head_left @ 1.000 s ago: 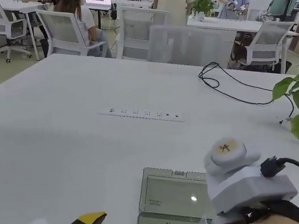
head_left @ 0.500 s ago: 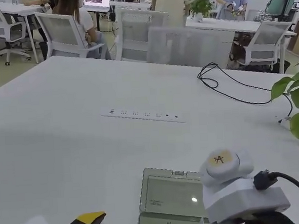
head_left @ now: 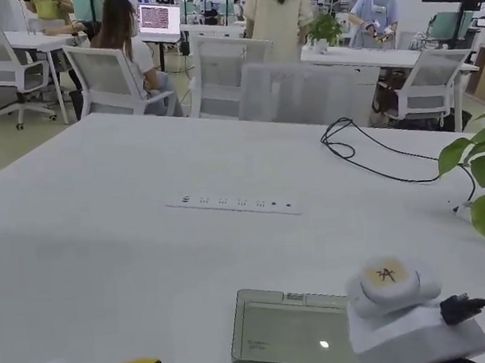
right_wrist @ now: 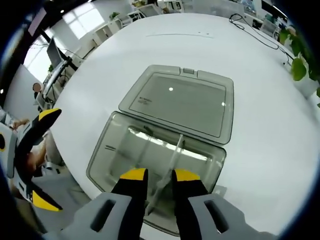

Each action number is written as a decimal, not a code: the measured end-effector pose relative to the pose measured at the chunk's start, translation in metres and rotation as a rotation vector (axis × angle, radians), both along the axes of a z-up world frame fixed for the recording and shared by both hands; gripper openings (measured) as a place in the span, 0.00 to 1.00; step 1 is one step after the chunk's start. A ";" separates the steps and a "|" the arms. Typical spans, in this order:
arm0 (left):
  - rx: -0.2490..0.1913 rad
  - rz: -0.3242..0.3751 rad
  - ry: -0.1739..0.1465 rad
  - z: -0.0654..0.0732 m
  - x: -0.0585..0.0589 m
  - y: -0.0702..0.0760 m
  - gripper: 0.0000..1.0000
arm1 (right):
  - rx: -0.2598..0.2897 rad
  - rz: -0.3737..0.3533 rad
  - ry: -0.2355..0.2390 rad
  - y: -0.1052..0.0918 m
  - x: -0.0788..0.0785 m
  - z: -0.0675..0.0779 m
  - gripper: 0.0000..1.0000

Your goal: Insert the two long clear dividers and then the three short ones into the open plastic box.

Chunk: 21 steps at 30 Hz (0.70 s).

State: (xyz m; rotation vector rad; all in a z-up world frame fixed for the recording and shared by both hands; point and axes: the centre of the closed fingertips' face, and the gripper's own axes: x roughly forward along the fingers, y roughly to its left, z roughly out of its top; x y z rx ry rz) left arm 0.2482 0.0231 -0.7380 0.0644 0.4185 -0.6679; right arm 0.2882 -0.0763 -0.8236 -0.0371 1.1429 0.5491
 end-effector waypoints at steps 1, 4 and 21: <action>0.003 0.003 0.002 0.000 0.000 0.001 0.90 | 0.008 0.014 -0.011 0.001 0.000 0.002 0.24; 0.016 0.010 -0.004 0.002 -0.001 0.004 0.90 | 0.033 0.072 -0.052 0.005 -0.001 0.008 0.29; 0.039 0.066 0.003 0.011 -0.011 0.021 0.89 | 0.125 0.240 -0.261 0.001 -0.018 0.048 0.56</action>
